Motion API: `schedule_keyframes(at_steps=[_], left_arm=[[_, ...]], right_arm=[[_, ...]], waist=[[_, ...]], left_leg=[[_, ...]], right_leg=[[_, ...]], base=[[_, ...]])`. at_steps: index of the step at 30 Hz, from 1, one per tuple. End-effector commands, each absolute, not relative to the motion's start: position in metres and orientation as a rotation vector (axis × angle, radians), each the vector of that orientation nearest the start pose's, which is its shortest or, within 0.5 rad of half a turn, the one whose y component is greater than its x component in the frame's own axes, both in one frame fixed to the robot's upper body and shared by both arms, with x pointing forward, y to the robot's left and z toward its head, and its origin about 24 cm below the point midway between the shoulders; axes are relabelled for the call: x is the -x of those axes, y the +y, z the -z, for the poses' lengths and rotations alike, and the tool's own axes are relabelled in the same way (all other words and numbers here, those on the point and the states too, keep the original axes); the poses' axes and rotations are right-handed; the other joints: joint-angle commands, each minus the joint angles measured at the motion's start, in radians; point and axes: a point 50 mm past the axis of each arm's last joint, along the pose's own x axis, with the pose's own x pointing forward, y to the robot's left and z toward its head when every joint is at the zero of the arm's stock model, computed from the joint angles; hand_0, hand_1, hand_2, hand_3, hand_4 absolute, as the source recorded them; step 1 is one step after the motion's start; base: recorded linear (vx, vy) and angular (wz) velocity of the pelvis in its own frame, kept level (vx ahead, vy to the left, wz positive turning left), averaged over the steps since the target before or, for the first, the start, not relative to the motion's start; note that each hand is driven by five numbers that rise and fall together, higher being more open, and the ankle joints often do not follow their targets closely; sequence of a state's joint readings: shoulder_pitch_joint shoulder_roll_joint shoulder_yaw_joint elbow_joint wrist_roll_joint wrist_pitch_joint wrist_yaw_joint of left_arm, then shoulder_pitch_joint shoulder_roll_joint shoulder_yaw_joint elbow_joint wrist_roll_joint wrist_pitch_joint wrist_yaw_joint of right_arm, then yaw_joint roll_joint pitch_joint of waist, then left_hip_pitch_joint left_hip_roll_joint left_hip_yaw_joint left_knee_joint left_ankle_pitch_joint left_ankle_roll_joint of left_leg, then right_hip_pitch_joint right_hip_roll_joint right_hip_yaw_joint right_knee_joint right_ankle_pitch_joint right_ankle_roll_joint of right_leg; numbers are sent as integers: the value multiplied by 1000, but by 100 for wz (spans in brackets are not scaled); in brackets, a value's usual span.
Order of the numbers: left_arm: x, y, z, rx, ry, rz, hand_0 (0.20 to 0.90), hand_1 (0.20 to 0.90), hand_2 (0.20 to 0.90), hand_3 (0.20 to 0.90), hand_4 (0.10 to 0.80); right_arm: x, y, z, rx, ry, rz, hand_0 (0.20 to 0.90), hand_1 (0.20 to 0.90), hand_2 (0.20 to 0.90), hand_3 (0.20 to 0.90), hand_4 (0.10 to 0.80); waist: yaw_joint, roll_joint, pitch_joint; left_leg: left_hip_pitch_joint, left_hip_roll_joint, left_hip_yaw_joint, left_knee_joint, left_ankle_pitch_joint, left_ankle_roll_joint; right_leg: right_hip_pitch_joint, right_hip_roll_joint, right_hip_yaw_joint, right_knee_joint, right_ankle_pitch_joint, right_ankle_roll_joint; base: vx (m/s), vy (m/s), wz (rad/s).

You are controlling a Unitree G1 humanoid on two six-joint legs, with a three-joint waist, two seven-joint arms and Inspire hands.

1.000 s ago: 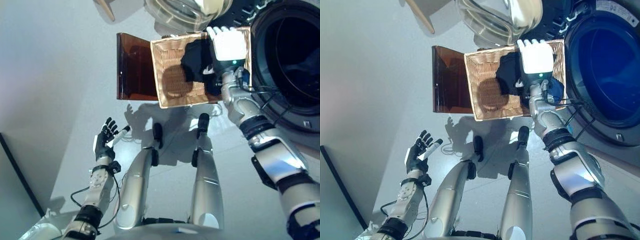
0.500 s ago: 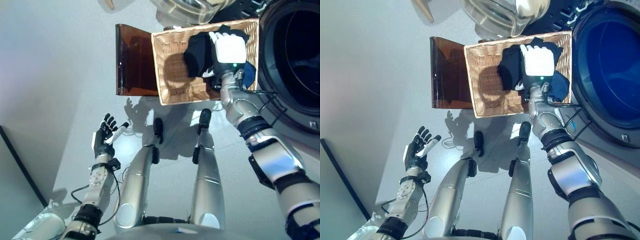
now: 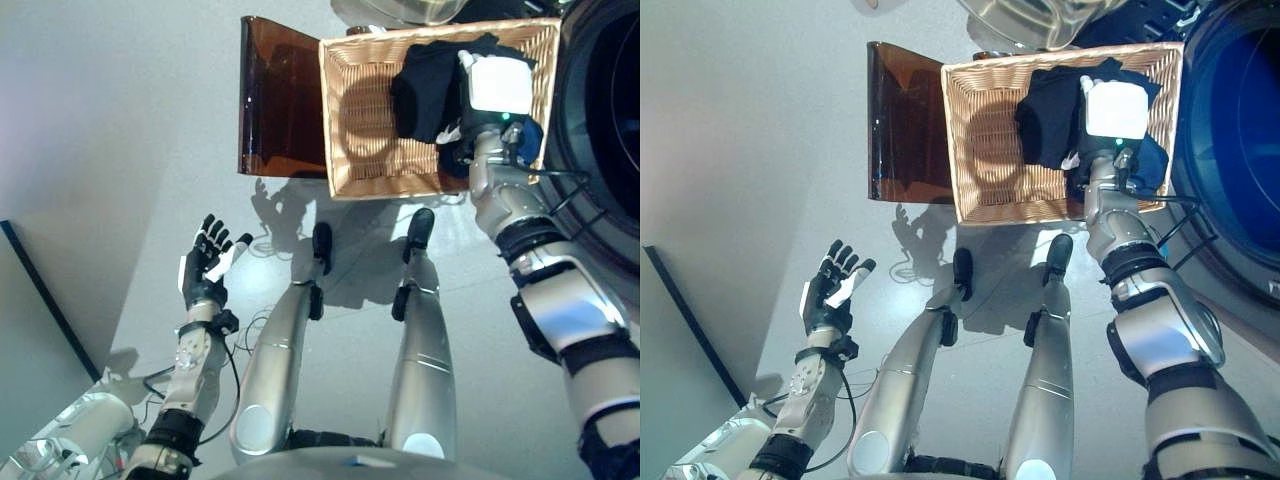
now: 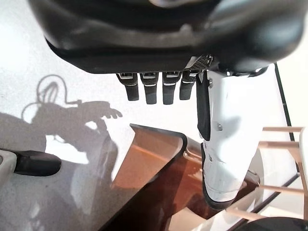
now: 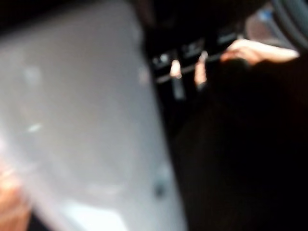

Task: Pick up the clothes and place them into the washing machine

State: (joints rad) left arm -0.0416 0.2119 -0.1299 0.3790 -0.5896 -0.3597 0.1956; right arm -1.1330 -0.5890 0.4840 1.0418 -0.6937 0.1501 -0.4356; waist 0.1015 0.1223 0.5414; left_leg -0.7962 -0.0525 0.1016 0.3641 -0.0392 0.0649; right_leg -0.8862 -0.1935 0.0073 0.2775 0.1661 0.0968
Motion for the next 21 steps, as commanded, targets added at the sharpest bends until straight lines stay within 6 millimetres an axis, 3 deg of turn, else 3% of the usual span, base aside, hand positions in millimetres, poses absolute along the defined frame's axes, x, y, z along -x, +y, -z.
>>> schedule_keyframes(at_steps=[1, 11, 13, 14, 15, 16, 21], left_arm=[[-225, 228, -12, 319, -85, -349, 900, 900, 900, 900, 800], [-225, 231, -20, 326, -121, -346, 900, 900, 900, 900, 800], [-225, 232, -21, 326, -125, -348, 900, 900, 900, 900, 800], [-225, 232, -21, 329, -125, -348, 900, 900, 900, 900, 800], [-225, 231, -21, 328, -124, -347, 900, 900, 900, 900, 800], [-225, 231, -22, 326, -126, -345, 900, 900, 900, 900, 800], [-225, 232, -21, 331, -125, -354, 900, 900, 900, 900, 800]], right_arm=[[-401, -252, -290, 1577, -360, 683, 900, 900, 900, 900, 800], [-401, -256, -313, 1598, -349, 717, 900, 900, 900, 900, 800], [-401, -258, -317, 1599, -348, 723, 760, 760, 760, 760, 700], [-400, -257, -319, 1595, -353, 723, 269, 269, 269, 269, 349], [-401, -256, -319, 1595, -360, 717, 269, 269, 269, 269, 349], [-401, -256, -320, 1598, -362, 715, 200, 200, 200, 200, 300], [-400, -254, -326, 1586, -370, 718, 200, 200, 200, 200, 300]], waist=[[19, 76, -21], [35, 89, -21], [37, 90, -21], [38, 91, -21], [39, 91, -21], [39, 91, -21], [40, 89, -21]], left_leg=[[-41, -30, -6, -117, 111, -67], [-76, -29, -14, -113, 121, -71], [-82, -30, -14, -111, 123, -72], [-86, -31, -14, -110, 124, -72], [-89, -31, -15, -111, 125, -72], [-92, -32, -17, -110, 126, -72], [-104, -31, -20, -109, 129, -71]], right_leg=[[-29, 40, -21, 125, -103, -25], [-68, 37, -24, 144, -107, -27], [-75, 36, -24, 151, -108, -28], [-79, 36, -24, 153, -108, -28], [-83, 35, -25, 155, -109, -28], [-87, 35, -25, 159, -110, -29], [-97, 36, -26, 165, -113, -30]], base=[[0, 0, 0], [-7, -10, 7], [-5, -5, 8], [-1, -4, 7], [-1, -5, 6], [0, 0, 0], [-1, 0, 1]])
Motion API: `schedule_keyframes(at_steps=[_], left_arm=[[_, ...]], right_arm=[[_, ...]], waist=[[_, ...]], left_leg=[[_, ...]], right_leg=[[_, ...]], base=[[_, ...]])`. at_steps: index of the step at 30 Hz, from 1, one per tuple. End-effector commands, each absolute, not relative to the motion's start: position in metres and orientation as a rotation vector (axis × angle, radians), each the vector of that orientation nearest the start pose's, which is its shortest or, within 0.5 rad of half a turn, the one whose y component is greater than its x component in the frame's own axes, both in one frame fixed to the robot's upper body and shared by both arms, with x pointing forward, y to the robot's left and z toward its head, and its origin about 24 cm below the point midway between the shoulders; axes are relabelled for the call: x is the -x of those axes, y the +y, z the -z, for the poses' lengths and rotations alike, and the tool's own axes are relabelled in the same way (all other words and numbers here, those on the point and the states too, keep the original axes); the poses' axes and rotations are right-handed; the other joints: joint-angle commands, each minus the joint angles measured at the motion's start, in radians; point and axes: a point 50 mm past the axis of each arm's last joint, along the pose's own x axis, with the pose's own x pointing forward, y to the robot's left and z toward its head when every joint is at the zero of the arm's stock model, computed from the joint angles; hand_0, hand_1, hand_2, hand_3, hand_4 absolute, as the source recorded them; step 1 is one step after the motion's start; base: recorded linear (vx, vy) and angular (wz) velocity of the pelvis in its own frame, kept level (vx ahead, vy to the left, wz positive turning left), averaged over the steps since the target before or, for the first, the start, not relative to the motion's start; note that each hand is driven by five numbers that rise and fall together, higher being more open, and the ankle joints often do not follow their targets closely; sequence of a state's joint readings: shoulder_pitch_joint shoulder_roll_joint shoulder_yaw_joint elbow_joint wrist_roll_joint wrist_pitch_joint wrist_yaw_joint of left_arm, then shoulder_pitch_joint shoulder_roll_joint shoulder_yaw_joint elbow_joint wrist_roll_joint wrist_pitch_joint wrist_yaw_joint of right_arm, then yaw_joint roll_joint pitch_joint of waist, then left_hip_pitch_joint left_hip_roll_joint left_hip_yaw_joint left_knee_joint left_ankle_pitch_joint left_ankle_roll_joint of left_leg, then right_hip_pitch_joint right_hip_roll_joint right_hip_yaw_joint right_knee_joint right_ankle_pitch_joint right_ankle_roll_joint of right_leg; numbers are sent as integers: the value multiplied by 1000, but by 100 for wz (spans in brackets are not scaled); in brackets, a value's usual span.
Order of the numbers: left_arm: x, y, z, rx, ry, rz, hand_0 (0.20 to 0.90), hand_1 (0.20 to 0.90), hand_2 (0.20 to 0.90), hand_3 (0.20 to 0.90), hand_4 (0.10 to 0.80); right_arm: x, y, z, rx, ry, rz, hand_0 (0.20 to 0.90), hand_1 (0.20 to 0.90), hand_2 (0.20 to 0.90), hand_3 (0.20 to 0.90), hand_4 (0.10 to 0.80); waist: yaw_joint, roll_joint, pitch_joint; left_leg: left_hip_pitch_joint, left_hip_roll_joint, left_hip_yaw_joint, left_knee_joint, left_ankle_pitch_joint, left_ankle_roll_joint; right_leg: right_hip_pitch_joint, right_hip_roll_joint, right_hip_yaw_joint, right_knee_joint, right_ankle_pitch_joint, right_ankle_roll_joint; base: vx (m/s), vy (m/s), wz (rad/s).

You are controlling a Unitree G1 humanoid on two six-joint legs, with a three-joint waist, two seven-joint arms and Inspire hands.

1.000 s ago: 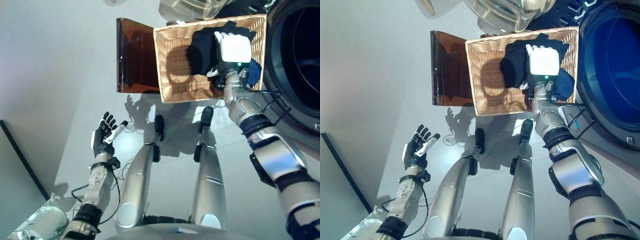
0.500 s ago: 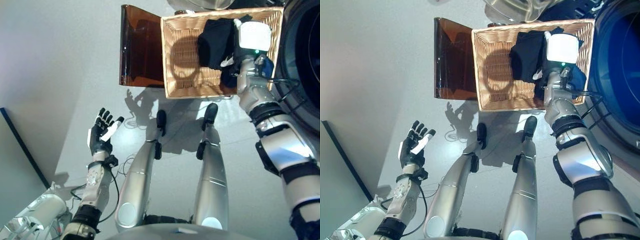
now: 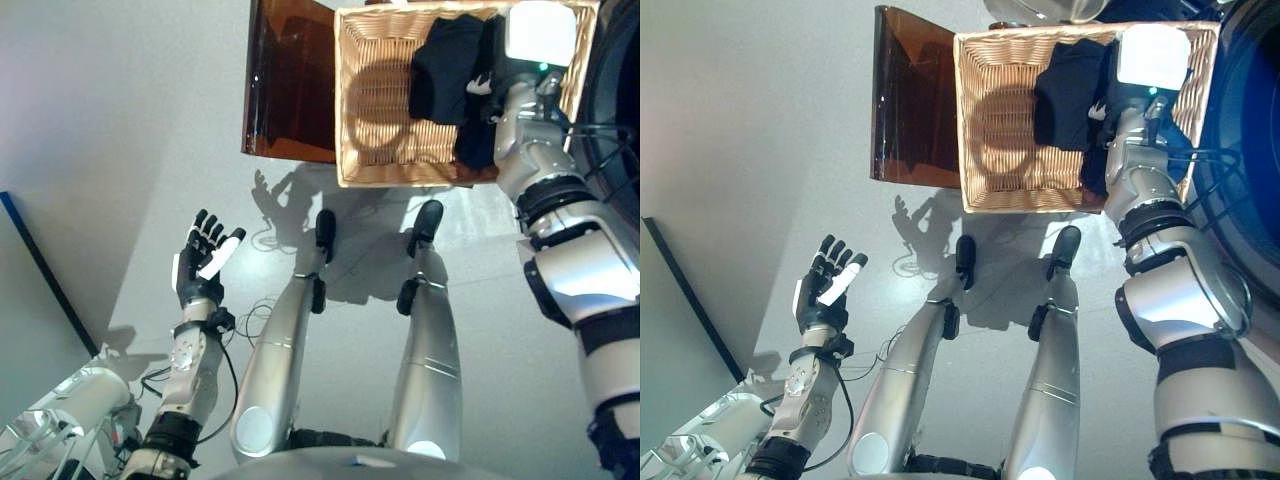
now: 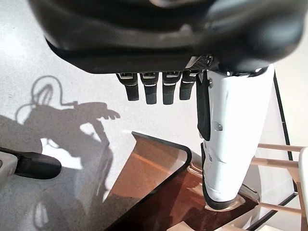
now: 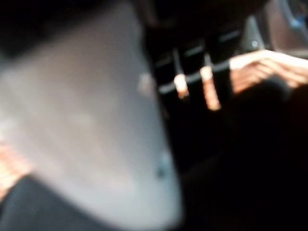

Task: Pick up the clothes and place them into the washing machine

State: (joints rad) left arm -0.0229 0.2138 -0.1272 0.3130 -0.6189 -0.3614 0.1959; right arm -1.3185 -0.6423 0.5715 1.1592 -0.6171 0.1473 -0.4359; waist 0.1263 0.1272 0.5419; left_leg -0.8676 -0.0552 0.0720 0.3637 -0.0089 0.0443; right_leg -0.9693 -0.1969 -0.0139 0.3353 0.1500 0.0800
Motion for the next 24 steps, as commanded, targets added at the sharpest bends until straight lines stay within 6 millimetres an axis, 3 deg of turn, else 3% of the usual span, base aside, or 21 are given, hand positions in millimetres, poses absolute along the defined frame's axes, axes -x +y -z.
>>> schedule_keyframes(at_steps=[1, 16, 24], left_arm=[[-226, 232, -21, 331, -126, -353, 900, 900, 900, 900, 800], [-226, 234, -19, 325, -118, -364, 900, 900, 900, 900, 800], [-228, 234, -13, 316, -91, -373, 900, 900, 900, 900, 800]], right_arm=[[-401, -254, -326, 1590, -370, 714, 200, 200, 200, 200, 300], [-400, -254, -323, 1602, -378, 717, 200, 200, 200, 200, 300], [-396, -244, -327, 1501, -497, 704, 200, 200, 200, 200, 300]], waist=[[16, 83, -22], [11, 78, -22], [-5, 55, -22]], left_leg=[[-32, -29, 10, -110, 99, -51], [-13, -28, 15, -116, 99, -47], [24, -23, 19, -110, 84, -42]], right_leg=[[-13, 39, -6, 106, -96, -12], [0, 45, -2, 113, -98, -10], [43, 47, -1, 102, -96, -6]], base=[[0, 0, 0], [4, 2, -1], [18, 6, -5]])
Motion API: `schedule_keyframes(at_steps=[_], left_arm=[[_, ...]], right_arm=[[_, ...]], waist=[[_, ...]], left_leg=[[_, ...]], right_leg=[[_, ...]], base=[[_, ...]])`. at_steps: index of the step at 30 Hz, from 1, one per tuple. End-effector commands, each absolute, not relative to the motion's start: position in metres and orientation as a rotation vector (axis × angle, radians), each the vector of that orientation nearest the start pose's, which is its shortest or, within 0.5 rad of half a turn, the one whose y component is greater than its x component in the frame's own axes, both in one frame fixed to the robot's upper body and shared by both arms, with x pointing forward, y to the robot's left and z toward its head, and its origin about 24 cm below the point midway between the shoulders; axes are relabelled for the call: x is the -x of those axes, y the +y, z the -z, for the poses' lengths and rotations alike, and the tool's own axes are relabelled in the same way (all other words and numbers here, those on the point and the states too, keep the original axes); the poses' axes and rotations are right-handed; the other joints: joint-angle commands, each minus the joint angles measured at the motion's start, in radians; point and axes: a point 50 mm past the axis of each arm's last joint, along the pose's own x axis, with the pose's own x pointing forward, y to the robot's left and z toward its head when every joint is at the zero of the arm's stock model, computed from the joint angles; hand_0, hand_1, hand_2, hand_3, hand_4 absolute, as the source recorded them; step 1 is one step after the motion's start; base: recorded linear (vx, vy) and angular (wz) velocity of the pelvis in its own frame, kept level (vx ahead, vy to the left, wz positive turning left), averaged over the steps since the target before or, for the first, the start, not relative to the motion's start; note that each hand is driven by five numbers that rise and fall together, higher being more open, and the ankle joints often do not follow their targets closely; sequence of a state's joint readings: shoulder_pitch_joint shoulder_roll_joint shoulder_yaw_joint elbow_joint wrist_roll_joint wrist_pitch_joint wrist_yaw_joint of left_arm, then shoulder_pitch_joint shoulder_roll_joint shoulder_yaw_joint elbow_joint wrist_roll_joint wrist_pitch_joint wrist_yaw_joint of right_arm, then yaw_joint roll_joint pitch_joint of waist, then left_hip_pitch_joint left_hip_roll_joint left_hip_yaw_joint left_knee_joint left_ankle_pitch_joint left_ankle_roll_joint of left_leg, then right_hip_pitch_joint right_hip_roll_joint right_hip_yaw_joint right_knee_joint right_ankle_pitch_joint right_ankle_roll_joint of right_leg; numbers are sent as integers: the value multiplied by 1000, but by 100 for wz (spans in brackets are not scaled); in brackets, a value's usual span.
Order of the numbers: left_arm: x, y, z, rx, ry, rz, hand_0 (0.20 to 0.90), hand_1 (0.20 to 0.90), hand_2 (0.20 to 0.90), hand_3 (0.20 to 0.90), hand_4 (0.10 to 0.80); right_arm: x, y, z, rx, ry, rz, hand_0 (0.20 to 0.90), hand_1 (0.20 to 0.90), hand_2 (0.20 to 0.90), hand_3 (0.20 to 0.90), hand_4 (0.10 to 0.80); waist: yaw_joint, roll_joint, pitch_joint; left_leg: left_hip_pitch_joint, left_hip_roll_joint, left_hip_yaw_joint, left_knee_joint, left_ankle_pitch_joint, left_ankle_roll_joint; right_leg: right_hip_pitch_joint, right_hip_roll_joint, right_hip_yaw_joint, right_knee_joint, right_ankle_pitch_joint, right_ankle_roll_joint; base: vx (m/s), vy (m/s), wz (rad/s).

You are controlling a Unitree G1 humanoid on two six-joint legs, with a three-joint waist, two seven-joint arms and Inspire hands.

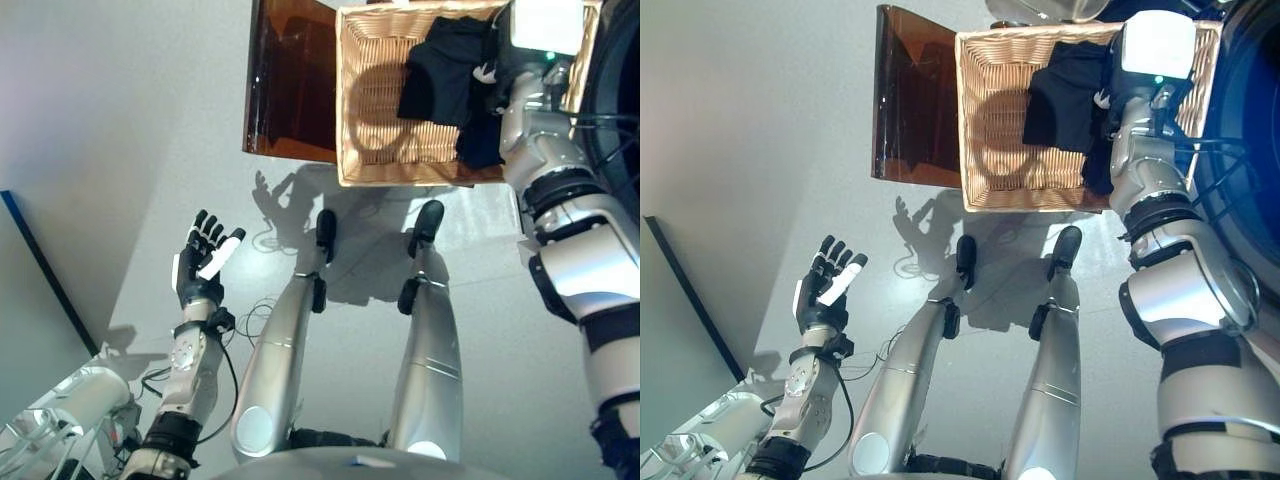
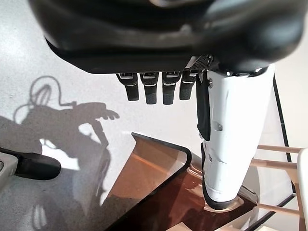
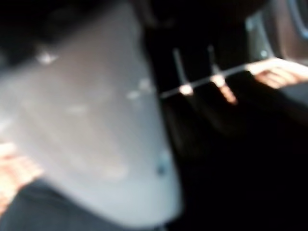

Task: Pick up the clothes and place them into the washing machine

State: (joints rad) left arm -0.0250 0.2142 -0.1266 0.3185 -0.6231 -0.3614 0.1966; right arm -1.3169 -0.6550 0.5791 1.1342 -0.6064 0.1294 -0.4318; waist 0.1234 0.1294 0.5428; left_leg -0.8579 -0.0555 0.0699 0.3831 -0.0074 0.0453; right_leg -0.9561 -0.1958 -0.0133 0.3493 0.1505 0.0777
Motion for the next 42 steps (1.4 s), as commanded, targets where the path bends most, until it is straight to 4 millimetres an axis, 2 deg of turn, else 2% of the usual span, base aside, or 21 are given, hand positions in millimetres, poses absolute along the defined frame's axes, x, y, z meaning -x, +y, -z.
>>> schedule_keyframes(at_steps=[1, 9, 12, 22, 23, 25, 26, 29, 30, 31, 34, 42], left_arm=[[-228, 234, -12, 316, -88, -374, 900, 900, 900, 900, 800], [-228, 229, 6, 323, -5, -395, 900, 900, 900, 900, 800], [-228, 230, 7, 322, 3, -398, 900, 900, 900, 900, 800], [-220, 230, 22, 292, 81, -400, 900, 900, 900, 900, 800], [-221, 229, 22, 288, 87, -391, 900, 900, 900, 900, 800], [-220, 229, 24, 293, 92, -392, 900, 900, 900, 900, 800], [-219, 226, 26, 301, 104, -378, 900, 900, 900, 900, 800], [-217, 221, 30, 319, 124, -362, 900, 900, 900, 900, 800], [-217, 221, 30, 319, 124, -362, 900, 900, 900, 900, 800], [-217, 217, 33, 333, 140, -355, 900, 900, 900, 900, 800], [-215, 214, 36, 340, 158, -346, 900, 900, 900, 900, 800], [-212, 203, 46, 361, 208, -324, 900, 900, 900, 900, 800]], right_arm=[[-394, -242, -330, 1432, -529, 705, 200, 200, 200, 200, 300], [-384, -243, -314, 900, -628, 666, 200, 200, 200, 200, 300], [-383, -244, -310, 859, -625, 660, 200, 200, 200, 200, 300], [-379, -254, -263, 290, -567, 555, 200, 200, 200, 200, 300], [-378, -256, -256, 191, -565, 543, 200, 200, 200, 200, 300], [-377, -256, -251, 150, -555, 527, 200, 200, 200, 200, 300], [-374, -258, -233, -77, -545, 496, 200, 200, 200, 200, 300], [-369, -261, -209, -365, -531, 467, 200, 200, 200, 200, 300], [-369, -261, -209, -365, -531, 467, 200, 200, 200, 200, 300], [-365, -263, -196, -565, -540, 470, 200, 200, 200, 200, 300], [-360, -264, -179, -755, -541, 467, 200, 200, 200, 200, 300], [-349, -272, -175, -1081, -669, 503, 200, 200, 200, 200, 300]], waist=[[-5, 47, -23], [-33, 5, -37], [-33, 0, -41], [-43, -14, -82], [-44, -12, -85], [-44, -12, -86], [-46, -7, -90], [-48, 2, -96], [-48, 2, -96], [-50, 8, -100], [-51, 18, -108], [-53, 43, -132]], left_leg=[[23, -22, 24, -132, 80, -41], [91, -12, 32, -142, 60, -32], [101, -12, 32, -144, 58, -31], [173, -13, 34, -154, 39, -25], [179, -13, 35, -154, 37, -26], [182, -13, 36, -155, 37, -26], [191, -13, 37, -156, 36, -25], [200, -14, 36, -158, 33, -24], [200, -14, 36, -158, 33, -24], [207, -14, 36, -161, 32, -25], [212, -15, 37, -161, 31, -25], [224, -20, 40, -164, 27, -24]], right_leg=[[40, 46, -3, 83, -96, -3], [111, 46, -4, 54, -94, 4], [120, 46, -4, 51, -94, 6], [196, 45, 5, 30, -107, 8], [203, 45, 5, 26, -109, 8], [206, 45, 5, 24, -109, 8], [215, 46, 8, 19, -111, 8], [221, 45, 8, 20, -117, 8], [221, 45, 8, 20, -117, 8], [226, 45, 11, 20, -121, 7], [232, 43, 12, 17, -124, 7], [240, 45, 20, 21, -135, 6]], base=[[30, 12, -10], [41, 8, -8], [34, -3, -3], [47, -5, -4], [31, -11, -4], [26, -7, -3], [31, -7, -3], [13, -3, -1], [19, 6, -4], [16, 8, -3], [7, 3, -1], [2, 3, -1]])
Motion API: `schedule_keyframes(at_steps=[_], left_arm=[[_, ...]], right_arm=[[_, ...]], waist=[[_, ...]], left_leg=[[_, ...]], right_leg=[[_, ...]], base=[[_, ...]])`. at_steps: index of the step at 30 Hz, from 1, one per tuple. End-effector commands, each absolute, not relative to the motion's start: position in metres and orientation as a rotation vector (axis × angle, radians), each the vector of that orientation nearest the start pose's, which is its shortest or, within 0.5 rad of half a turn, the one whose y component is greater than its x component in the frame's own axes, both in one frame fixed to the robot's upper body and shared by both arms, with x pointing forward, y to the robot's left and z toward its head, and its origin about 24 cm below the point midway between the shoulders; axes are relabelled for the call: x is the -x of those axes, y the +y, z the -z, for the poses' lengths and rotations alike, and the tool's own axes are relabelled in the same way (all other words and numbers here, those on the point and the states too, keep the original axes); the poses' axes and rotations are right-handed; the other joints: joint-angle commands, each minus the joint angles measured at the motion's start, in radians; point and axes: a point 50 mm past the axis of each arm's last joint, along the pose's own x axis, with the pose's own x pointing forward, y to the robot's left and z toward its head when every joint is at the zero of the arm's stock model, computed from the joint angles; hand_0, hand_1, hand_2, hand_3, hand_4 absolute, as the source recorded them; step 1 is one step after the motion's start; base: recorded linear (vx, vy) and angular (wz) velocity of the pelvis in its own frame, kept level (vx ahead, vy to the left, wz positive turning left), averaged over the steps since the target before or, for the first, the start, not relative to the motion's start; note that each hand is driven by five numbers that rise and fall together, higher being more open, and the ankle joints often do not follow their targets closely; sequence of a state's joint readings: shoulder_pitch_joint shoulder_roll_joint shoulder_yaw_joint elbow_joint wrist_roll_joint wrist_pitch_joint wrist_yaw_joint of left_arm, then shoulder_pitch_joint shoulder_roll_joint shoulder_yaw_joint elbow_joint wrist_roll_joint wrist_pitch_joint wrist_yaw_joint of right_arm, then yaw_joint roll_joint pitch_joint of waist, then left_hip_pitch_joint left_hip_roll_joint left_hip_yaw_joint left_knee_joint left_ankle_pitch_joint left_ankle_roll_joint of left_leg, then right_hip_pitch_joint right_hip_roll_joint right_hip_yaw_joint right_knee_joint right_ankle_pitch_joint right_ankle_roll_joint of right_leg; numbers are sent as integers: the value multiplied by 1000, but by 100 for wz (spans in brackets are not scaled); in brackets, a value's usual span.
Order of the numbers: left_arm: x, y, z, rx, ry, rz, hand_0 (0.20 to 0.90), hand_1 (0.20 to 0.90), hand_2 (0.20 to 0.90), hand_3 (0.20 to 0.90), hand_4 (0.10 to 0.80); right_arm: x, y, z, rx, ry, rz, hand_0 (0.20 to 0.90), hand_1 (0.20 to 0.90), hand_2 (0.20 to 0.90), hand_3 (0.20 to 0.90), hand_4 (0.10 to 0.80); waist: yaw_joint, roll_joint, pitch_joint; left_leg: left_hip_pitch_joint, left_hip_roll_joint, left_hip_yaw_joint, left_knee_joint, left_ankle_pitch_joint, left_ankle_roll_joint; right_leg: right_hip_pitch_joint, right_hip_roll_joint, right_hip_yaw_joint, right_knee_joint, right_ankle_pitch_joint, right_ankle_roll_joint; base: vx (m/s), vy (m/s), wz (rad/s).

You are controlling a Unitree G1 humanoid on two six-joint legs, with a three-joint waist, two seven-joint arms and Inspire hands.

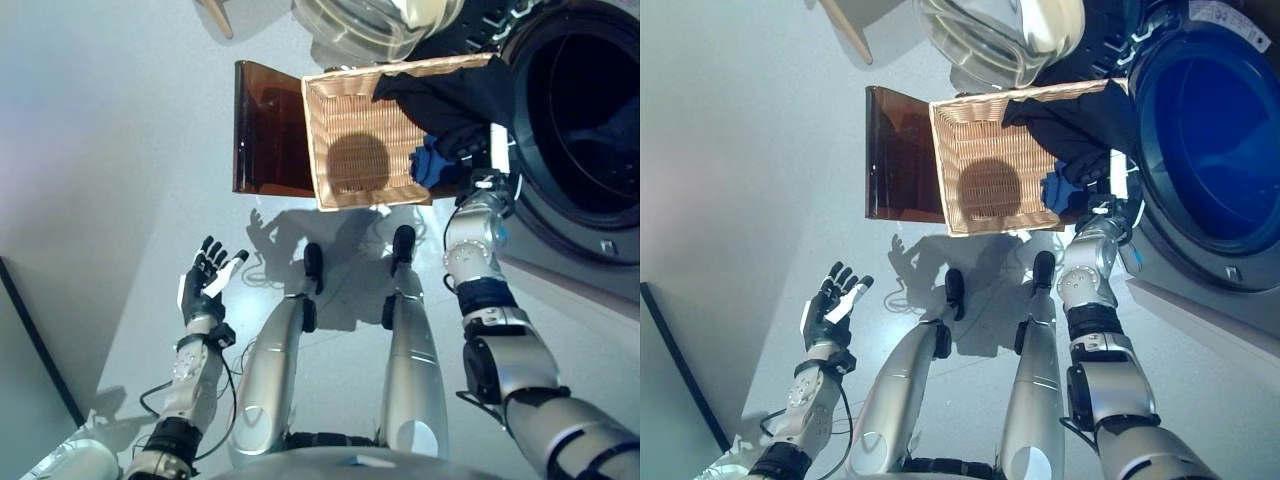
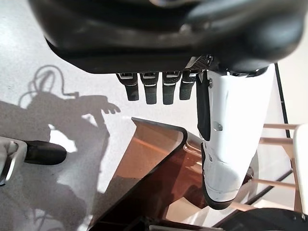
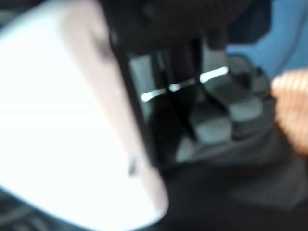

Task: Pick up the clothes and place them into the washing machine

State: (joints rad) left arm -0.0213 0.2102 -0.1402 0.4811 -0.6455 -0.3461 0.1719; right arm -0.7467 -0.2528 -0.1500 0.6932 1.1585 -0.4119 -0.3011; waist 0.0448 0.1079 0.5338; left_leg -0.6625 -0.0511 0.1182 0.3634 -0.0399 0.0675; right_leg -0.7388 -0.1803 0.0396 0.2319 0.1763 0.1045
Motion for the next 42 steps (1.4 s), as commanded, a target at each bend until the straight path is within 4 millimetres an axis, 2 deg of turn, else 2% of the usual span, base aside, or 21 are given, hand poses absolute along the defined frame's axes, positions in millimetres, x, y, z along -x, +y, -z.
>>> schedule_keyframes(at_steps=[1, 9, 18, 25, 29, 35, 42], left_arm=[[-212, 202, 47, 362, 212, -322, 900, 900, 900, 900, 800], [-209, 198, 53, 367, 240, -307, 900, 900, 900, 900, 800], [-205, 201, 59, 347, 271, -306, 900, 900, 900, 900, 800], [-202, 204, 63, 330, 295, -301, 900, 900, 900, 900, 800], [-201, 206, 64, 320, 304, -299, 900, 900, 900, 900, 800], [-198, 207, 65, 309, 315, -287, 900, 900, 900, 900, 800], [-198, 205, 66, 303, 325, -276, 900, 900, 900, 900, 800]], right_arm=[[-348, -274, -175, -1093, -680, 507, 200, 200, 200, 200, 300], [-337, -294, -186, -1143, -781, 552, 200, 200, 200, 200, 300], [-323, -340, -231, -1184, -975, 637, 200, 200, 200, 200, 300], [-313, -374, -251, -1253, -1026, 753, 200, 200, 200, 200, 300], [-307, -388, -264, -1266, -1050, 797, 200, 200, 200, 200, 300], [-288, -410, -307, -1281, -1129, 847, 200, 200, 200, 200, 300], [-278, -422, -321, -1278, -1134, 913, 200, 200, 200, 200, 300]], waist=[[24, 67, -126], [22, 83, -141], [24, 88, -161], [25, 96, -174], [28, 106, -178], [33, 126, -188], [34, 143, -194]], left_leg=[[29, -25, -9, -143, 59, -46], [22, -29, -8, -138, 57, -46], [12, -31, -3, -137, 52, -47], [10, -35, -2, -135, 50, -49], [10, -38, -1, -138, 50, -51], [14, -41, 6, -146, 53, -56], [16, -44, 10, -155, 56, -58]], right_leg=[[23, 30, -32, 139, -161, -21], [15, 31, -23, 147, -165, -22], [-3, 34, -13, 155, -166, -22], [-7, 35, -4, 159, -171, -21], [-7, 34, -2, 157, -171, -20], [-11, 34, 8, 156, -172, -18], [-16, 37, 17, 157, -175, -17]], base=[[0, 0, 0], [0, 0, 0], [0, 2, 0], [0, 0, 0], [0, 0, 0], [0, 0, 0], [0, 0, 0]])
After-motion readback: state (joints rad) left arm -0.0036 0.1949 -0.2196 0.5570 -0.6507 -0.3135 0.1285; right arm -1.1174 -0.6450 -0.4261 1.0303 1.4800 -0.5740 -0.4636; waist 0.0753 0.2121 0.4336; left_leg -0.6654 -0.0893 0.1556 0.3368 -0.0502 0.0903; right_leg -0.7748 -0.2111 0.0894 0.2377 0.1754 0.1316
